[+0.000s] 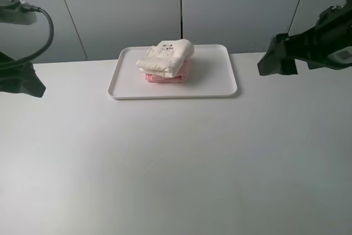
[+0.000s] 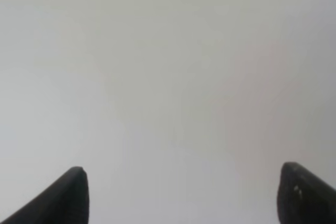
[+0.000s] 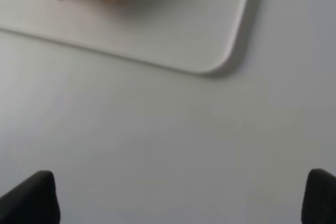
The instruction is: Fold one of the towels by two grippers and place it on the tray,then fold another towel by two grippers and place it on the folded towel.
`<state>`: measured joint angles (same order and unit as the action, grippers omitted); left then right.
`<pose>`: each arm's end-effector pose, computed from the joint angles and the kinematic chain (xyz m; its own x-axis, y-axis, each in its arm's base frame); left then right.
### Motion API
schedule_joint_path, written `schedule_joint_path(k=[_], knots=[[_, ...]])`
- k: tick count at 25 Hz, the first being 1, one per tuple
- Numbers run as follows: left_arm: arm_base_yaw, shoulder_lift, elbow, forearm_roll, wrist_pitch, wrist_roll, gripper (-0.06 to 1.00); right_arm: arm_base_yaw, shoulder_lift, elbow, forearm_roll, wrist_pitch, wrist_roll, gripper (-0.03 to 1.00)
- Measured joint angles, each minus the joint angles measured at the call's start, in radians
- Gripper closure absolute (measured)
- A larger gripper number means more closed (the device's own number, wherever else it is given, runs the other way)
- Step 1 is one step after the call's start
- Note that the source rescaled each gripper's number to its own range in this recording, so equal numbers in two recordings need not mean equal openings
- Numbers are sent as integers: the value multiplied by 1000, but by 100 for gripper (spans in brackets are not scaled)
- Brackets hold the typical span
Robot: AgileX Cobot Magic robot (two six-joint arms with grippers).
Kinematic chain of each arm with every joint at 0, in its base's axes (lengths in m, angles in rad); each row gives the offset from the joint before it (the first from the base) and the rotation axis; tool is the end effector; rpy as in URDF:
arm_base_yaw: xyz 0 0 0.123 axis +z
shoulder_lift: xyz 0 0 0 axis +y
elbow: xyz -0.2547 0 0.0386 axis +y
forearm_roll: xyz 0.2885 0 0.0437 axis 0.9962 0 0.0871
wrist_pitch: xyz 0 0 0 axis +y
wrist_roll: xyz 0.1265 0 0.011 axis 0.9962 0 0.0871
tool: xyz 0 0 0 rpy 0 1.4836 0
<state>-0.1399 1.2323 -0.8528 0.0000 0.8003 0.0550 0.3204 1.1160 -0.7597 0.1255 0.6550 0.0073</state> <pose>0.2915 -0.0410 0.1970 -0.8702 0.1781 -0.4595 0.1876 0.9819 0.0253 0.2675 0.0990 0.2083 -0.7892 -0.1497 -0.5956 -0.2751 0.9532 0.1250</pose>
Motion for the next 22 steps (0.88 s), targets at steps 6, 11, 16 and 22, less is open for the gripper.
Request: schedule_joint_path(k=[6,11,16,22], knots=[[0,-264,89,-10,83,-43,2,0,-327,106,-42,155,5,-3],[0,-480,164,-16,106,-72,2,0,-578,170,-116,218,22,-3],[0,-678,220,-30,105,-74,2,0,-774,238,-119,244,26,-3],[0,-848,291,-52,151,-76,2,0,-939,247,-126,247,26,-3]])
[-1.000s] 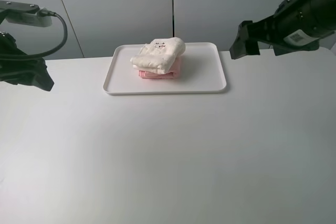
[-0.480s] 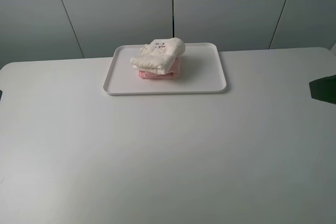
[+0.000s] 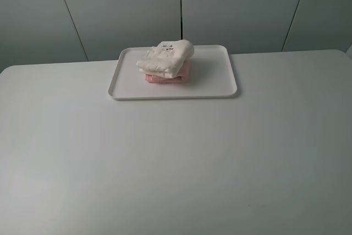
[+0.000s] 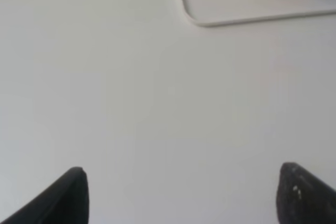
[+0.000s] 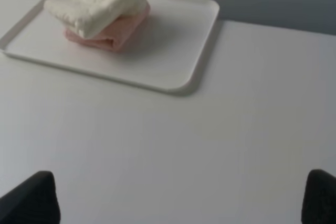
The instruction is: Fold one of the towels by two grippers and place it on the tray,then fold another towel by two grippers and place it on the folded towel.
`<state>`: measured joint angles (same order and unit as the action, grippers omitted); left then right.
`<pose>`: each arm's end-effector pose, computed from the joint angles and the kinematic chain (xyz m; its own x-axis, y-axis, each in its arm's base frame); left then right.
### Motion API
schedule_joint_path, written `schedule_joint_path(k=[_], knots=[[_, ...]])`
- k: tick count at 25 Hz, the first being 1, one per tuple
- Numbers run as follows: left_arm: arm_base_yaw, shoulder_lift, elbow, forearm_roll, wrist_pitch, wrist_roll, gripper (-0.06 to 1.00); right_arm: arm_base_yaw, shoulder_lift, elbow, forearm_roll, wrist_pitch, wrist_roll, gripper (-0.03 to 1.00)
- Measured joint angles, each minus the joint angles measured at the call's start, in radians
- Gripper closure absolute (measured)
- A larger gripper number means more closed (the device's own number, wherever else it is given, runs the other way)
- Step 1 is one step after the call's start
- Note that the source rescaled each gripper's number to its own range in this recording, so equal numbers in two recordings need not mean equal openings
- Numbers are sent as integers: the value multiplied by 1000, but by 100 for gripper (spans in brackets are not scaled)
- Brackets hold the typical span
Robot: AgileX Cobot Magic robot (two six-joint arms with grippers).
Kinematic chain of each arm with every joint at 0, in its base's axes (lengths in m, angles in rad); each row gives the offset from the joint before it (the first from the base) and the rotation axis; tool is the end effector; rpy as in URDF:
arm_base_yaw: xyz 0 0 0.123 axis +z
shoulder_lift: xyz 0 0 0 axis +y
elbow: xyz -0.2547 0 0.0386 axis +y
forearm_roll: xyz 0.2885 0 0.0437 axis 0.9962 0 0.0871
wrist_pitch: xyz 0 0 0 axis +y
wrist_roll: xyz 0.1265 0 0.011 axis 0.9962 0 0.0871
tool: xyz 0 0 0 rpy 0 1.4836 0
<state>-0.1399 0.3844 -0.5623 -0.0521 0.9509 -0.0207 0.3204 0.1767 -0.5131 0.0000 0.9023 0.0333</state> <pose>0.1505 -0.0266 0.2680 -0.6346 0.0379 -0.7719 0.1397 0.9880 -0.0662 0.1202 0.0399 0.2837 -0.4474 -0.1134 -0.8871 -0.3002 0.9534 0.0296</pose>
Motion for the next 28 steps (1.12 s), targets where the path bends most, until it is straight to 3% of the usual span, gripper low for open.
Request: schedule_joint_path(k=[6,14,23,28], knots=[[0,-144,24,-4,12,0,2,0,-49,0,18,32,2,-3],[0,-224,45,20,119,0,2,0,-49,-2,18,183,-45,-3],[0,-236,51,17,129,21,2,0,-73,0,18,186,-67,-3],[0,-345,51,15,131,21,2,0,-173,0,20,187,-70,-3]])
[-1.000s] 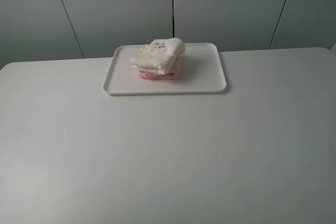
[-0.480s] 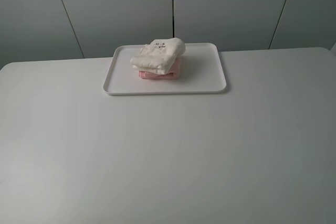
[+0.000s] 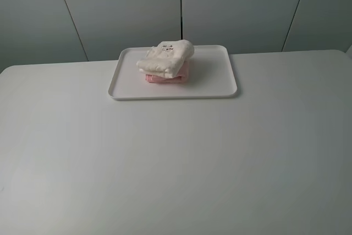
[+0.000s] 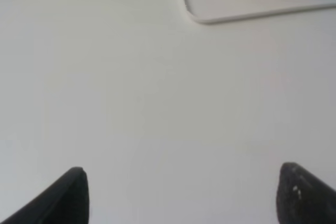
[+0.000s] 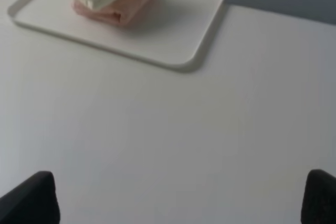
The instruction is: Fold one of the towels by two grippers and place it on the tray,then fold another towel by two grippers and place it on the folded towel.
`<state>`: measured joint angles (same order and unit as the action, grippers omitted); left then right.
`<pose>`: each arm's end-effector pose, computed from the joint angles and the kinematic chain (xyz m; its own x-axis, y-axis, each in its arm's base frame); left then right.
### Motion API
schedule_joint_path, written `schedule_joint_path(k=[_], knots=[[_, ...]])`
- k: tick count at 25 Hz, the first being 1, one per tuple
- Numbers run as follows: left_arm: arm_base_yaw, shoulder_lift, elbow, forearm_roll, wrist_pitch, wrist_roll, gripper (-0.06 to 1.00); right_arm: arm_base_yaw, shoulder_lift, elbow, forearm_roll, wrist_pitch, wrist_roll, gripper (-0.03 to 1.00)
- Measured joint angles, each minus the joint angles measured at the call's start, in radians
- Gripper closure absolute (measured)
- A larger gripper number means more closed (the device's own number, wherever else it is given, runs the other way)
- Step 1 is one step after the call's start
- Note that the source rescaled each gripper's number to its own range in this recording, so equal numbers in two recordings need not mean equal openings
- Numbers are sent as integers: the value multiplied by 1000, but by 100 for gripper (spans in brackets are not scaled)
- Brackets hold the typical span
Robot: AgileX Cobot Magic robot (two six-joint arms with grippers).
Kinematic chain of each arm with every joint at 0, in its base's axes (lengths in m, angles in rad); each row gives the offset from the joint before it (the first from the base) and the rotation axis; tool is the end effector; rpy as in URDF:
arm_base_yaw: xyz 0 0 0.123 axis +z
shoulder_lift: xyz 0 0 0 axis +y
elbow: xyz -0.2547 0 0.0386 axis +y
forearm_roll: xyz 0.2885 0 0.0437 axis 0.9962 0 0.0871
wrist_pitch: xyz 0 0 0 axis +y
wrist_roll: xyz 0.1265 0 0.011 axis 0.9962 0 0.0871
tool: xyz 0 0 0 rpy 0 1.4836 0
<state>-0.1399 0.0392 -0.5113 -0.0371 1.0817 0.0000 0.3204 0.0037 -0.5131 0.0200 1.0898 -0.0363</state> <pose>0.0926 -0.0172 0.2783 -0.4967 0.0523 -0.8663 0.1588 0.9868 -0.0314 0.0826 0.0298 0.2812 -0.4402 -0.1746 -0.8808 -0.3417 0.9397 -0.0154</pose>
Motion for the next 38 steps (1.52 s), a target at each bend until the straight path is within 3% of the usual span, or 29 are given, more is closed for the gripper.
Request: schedule_joint_path(k=[15,18,25,38], knots=[[0,-39,0,-7,0,0,2,-6,-4,0,2,0,17,-3],[29,-39,0,8,0,0,2,-64,-4,0,2,0,19,-3],[225,-39,0,23,0,0,2,-336,-4,0,2,0,21,-3],[232,-39,0,25,0,0,2,-333,-4,0,2,0,-9,-3]])
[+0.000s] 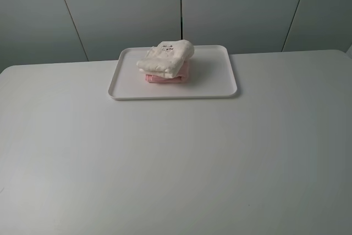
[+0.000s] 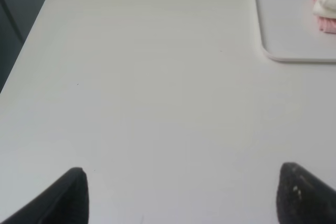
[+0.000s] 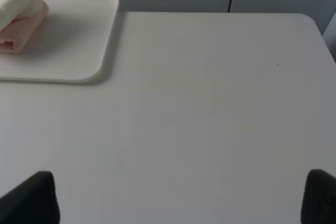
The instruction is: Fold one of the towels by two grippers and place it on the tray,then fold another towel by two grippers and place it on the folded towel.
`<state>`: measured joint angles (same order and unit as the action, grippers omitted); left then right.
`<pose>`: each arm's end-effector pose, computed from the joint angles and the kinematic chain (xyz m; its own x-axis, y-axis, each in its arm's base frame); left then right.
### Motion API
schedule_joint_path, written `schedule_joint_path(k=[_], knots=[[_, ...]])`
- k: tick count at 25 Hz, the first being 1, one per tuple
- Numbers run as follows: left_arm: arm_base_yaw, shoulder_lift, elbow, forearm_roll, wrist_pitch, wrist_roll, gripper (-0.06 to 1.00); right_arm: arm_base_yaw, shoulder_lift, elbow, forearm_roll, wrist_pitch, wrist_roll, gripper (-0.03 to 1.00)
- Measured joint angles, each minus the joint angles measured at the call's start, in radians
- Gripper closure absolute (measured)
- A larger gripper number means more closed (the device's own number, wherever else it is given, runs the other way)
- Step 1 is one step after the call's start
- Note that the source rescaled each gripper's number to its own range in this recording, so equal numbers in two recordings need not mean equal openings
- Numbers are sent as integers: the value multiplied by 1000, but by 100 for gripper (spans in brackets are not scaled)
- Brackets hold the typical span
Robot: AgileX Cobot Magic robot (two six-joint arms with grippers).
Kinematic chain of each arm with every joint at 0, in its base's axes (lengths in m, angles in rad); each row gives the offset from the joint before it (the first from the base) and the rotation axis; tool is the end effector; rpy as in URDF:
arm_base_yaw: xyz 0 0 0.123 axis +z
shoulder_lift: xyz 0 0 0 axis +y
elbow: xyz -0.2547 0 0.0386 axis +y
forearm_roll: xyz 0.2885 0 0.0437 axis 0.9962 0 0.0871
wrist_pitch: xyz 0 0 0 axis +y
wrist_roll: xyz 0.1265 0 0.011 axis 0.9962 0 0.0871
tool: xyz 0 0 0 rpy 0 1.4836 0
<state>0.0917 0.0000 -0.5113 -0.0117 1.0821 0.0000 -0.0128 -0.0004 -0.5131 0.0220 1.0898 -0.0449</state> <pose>0.0877 0.0067 0.2818 -0.4625 -0.0480 -0.8853 -0.0850 0.9963 -0.0097 0.0872 0.0014 0.2816 -0.4693 -0.0287 -0.8826 -0.0207 0.9996 -0.0215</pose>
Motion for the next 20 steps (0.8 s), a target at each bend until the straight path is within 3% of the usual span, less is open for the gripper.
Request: schedule_joint_path(k=[20], knots=[[0,0,0,-4,0,0,2,0,0,0,45,0,-46,-3]])
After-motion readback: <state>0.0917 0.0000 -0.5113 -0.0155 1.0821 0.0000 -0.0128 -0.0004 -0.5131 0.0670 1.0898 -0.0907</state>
